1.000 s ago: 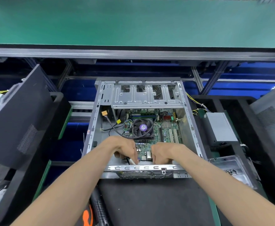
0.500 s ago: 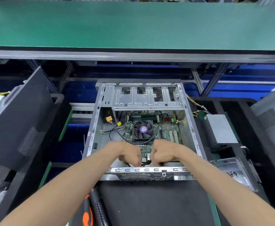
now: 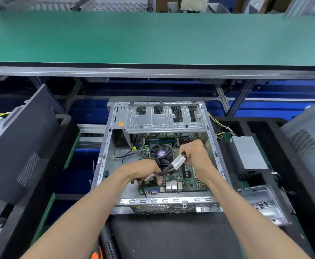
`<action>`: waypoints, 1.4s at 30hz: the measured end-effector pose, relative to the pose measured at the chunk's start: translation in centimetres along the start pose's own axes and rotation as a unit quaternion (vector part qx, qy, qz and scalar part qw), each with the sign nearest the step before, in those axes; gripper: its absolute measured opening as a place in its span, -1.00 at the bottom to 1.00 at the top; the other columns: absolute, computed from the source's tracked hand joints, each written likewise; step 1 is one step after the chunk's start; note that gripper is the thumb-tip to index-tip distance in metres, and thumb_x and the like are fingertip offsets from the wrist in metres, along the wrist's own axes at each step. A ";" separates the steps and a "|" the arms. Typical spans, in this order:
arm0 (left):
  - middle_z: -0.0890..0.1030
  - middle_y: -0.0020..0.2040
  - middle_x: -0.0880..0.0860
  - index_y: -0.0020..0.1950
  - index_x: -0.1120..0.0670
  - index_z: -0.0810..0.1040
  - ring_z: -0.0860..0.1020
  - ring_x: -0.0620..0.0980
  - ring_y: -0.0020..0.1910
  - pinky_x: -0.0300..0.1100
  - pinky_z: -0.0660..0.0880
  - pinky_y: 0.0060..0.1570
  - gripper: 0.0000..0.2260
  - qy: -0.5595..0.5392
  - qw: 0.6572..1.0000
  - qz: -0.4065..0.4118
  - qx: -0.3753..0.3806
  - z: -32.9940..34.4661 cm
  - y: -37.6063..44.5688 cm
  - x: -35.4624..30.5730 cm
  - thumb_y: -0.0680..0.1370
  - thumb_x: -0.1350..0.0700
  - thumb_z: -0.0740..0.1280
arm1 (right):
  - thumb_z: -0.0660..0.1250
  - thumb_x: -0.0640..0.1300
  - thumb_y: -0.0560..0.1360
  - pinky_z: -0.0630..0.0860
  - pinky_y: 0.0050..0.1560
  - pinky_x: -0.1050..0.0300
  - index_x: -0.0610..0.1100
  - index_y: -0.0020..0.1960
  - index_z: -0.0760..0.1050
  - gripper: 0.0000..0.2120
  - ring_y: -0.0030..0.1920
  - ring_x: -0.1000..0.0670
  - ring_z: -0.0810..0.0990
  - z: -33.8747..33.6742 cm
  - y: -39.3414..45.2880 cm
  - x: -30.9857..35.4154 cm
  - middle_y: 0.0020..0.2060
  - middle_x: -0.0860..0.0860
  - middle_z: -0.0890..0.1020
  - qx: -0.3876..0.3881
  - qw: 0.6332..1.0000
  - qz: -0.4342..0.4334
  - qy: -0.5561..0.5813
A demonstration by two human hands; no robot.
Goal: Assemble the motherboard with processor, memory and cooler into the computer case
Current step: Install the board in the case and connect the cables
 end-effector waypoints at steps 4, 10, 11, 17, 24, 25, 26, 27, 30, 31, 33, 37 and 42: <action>0.33 -0.40 -0.02 -0.28 0.04 0.71 0.26 -0.06 -0.51 -0.28 0.26 -0.49 -0.78 0.041 0.999 -0.010 0.020 -0.2 -0.1 0.4 0.45 0.17 0.28 | 0.17 -0.19 0.15 0.01 -0.41 0.21 -0.36 -0.46 0.17 -0.75 -0.39 -0.04 -0.01 -0.7 -0.1 -0.1 -0.44 -0.19 0.06 -0.065 0.997 -0.035 0.034; 0.25 -0.48 0.04 -0.42 0.08 0.42 0.15 -0.02 -0.51 -0.22 0.11 -0.42 -0.96 -0.073 0.996 -0.012 0.053 -0.3 0.0 0.8 0.22 0.16 0.19 | 0.12 -0.17 0.28 -0.02 -0.40 0.17 -0.04 -0.54 0.10 -0.72 -0.50 0.03 0.07 -0.8 -0.4 0.5 -0.61 0.08 0.12 -0.124 0.936 -0.125 -0.304; 0.23 -0.49 0.03 -0.44 0.08 0.40 0.11 -0.01 -0.50 -0.24 0.09 -0.44 -0.97 -0.112 0.992 0.002 0.049 -0.6 0.1 0.9 0.20 0.17 0.19 | 0.11 -0.15 0.27 -0.01 -0.40 0.18 -0.06 -0.54 0.10 -0.73 -0.50 0.03 0.07 -0.6 -0.4 0.4 -0.61 0.09 0.12 -0.120 0.919 -0.112 -0.358; 0.30 -0.55 0.03 -0.55 0.06 0.43 0.17 -0.03 -0.57 -0.27 0.13 -0.49 -0.92 -0.116 0.993 -0.006 -0.032 -1.4 0.2 1.3 0.11 0.13 0.17 | 0.19 -0.24 0.24 -0.01 -0.39 0.16 -0.22 -0.51 0.23 -0.81 -0.46 0.04 0.05 -1.5 -0.2 -0.1 -0.54 0.03 0.14 -0.130 0.987 -0.015 0.092; 0.20 -0.58 -0.01 -0.46 0.16 0.50 0.12 -0.02 -0.58 -0.26 0.09 -0.51 -0.90 -0.201 0.970 0.059 -0.124 -2.4 0.0 0.3 0.19 0.22 0.20 | 0.13 -0.35 0.29 0.23 -0.36 0.20 -0.20 -0.30 0.55 -0.78 -0.48 0.03 0.26 -2.1 -1.2 0.7 -0.49 -0.04 0.37 -0.035 0.794 -0.020 0.606; 0.22 -0.59 -0.01 -0.46 0.18 0.49 0.15 -0.03 -0.60 -0.27 0.11 -0.52 -0.91 -0.201 0.967 0.066 -0.142 -2.6 0.1 0.3 0.22 0.25 0.21 | 0.13 -0.35 0.31 0.30 -0.31 0.21 -0.20 -0.12 0.63 -0.68 -0.43 0.04 0.33 -2.3 -1.3 1.0 -0.45 -0.01 0.42 -0.010 0.757 -0.036 0.653; 0.28 -0.60 -0.01 -0.47 0.16 0.49 0.19 -0.05 -0.62 -0.27 0.13 -0.54 -0.89 -0.191 0.966 0.065 -0.165 -2.9 0.2 0.4 0.25 0.28 0.23 | 0.14 -0.34 0.34 0.38 -0.24 0.22 -0.21 0.13 0.64 -0.55 -0.37 0.05 0.41 -2.3 -1.3 1.3 -0.37 0.02 0.50 0.013 0.739 -0.047 0.672; 0.34 -0.60 -0.04 -0.48 0.13 0.51 0.25 -0.09 -0.62 -0.27 0.18 -0.55 -0.84 -0.173 0.964 0.058 -0.193 -3.2 0.4 0.6 0.29 0.29 0.26 | 0.18 -0.34 0.39 0.45 -0.15 0.23 -0.23 0.34 0.55 -0.46 -0.27 0.06 0.50 -2.1 -1.3 1.4 -0.24 0.02 0.58 0.028 0.738 -0.049 0.672; 0.43 -0.56 -0.11 -0.44 0.07 0.53 0.34 -0.12 -0.53 -0.29 0.27 -0.50 -0.80 -0.143 0.952 0.039 -0.267 -3.7 0.9 1.1 0.36 0.28 0.32 | 0.47 -0.22 0.42 0.54 0.02 0.15 -0.24 0.47 0.45 -0.37 0.00 -0.03 0.63 -0.6 -0.6 1.2 0.11 -0.07 0.65 0.068 0.793 -0.013 0.605; 0.46 -0.55 -0.12 -0.42 0.07 0.54 0.38 -0.13 -0.52 -0.31 0.29 -0.50 -0.80 -0.142 0.945 0.036 -0.294 -3.8 1.0 1.4 0.39 0.27 0.32 | 0.49 -0.15 0.44 0.55 0.03 0.12 -0.23 0.44 0.49 -0.41 0.03 -0.05 0.64 -0.2 -0.3 0.9 0.13 -0.09 0.65 0.077 0.818 0.009 0.570; 0.58 -0.44 -0.11 -0.32 0.02 0.60 0.52 -0.14 -0.44 -0.34 0.35 -0.50 -0.82 -0.121 0.928 0.020 -0.353 -4.0 0.8 1.9 0.43 0.24 0.31 | 0.44 -0.11 0.49 0.56 0.00 0.08 -0.23 0.35 0.57 -0.55 -0.02 -0.07 0.65 0.0 0.2 0.3 0.08 -0.15 0.67 0.071 0.875 0.036 0.477; 0.65 -0.26 -0.04 -0.21 -0.05 0.60 0.62 -0.03 -0.23 -0.25 0.46 -0.35 -0.85 -0.089 0.920 0.000 -0.382 -4.3 0.8 2.5 0.45 0.21 0.32 | 0.40 -0.27 0.49 0.54 -0.20 0.12 -0.26 -0.01 0.69 -0.88 -0.31 -0.03 0.64 0.2 0.7 -1.4 -0.24 -0.16 0.71 -0.015 0.986 0.104 0.128; 0.66 -0.20 -0.05 -0.19 -0.02 0.62 0.59 -0.07 -0.20 -0.25 0.40 -0.32 -0.88 -0.089 0.912 0.003 -0.400 -4.8 1.6 2.7 0.53 0.03 0.35 | 0.31 -0.22 0.37 0.45 -0.21 0.07 -0.25 -0.14 0.62 -0.84 -0.27 -0.14 0.50 0.7 1.4 -1.5 -0.24 -0.17 0.62 -0.050 0.918 0.091 -0.383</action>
Point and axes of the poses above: each hand's wrist, its own y-axis towards the middle knuckle, its own z-axis out of the palm, x = y × z, the point moved 4 cm from there along y, towards the middle knuckle
